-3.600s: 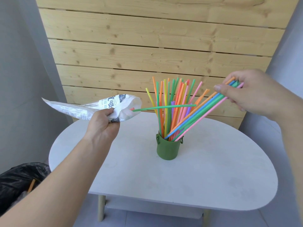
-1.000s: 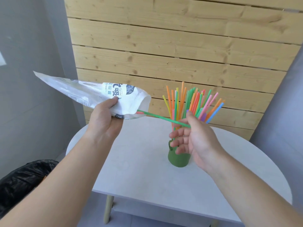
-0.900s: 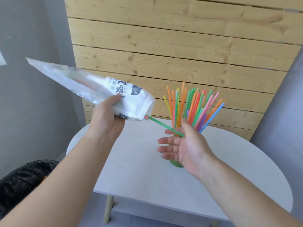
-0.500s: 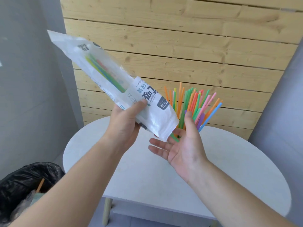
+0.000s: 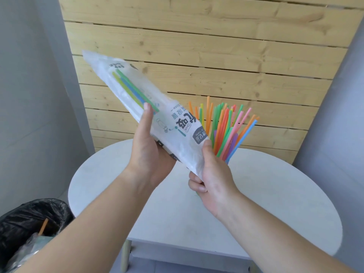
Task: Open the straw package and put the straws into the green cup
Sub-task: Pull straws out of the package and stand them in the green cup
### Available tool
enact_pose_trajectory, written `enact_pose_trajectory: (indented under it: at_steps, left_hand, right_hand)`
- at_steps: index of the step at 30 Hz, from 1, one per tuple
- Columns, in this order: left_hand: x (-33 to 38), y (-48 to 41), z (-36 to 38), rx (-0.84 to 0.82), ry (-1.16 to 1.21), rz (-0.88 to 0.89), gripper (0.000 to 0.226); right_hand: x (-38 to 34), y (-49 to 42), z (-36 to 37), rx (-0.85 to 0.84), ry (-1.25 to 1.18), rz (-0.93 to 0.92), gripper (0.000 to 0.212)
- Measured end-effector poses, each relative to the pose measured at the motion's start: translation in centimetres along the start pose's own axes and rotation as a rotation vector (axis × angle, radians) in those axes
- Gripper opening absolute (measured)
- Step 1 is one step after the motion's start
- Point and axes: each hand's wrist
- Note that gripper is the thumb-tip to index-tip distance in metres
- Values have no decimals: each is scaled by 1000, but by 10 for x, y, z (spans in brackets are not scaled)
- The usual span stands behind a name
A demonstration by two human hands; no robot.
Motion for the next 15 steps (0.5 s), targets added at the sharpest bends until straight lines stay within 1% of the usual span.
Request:
enact_pose_trajectory:
  at_steps: [2,5,7,8,12,15]
  left_hand:
    - [1,-1,-1,-20,-29,18,58]
    - [4,0,0,-40,-165,85,48]
    - [6,-1,0,-28,-201,137,34]
    - [7,-2,0,-14,-210,162,34]
    - [5,-5,-2,28,-221,258,51]
    - [2,-7,-3,45,-237,324,52]
  right_hand:
    - [3,0,0,-30,-1,-11,42]
    - [5,0,-2,-59,-40,41,46]
    - [6,1,-2,-64,-74,86,50]
    - [7,1,-2,-64,-96,104,52]
    - [9,-2,-1,-58,-135,156,49]
    - [9,-3,-1,-64,-152,177,45]
Point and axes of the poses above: each hand's wrist, its own y-axis away from the middle knuckle, its own z-axis out of the palm, x = y × z
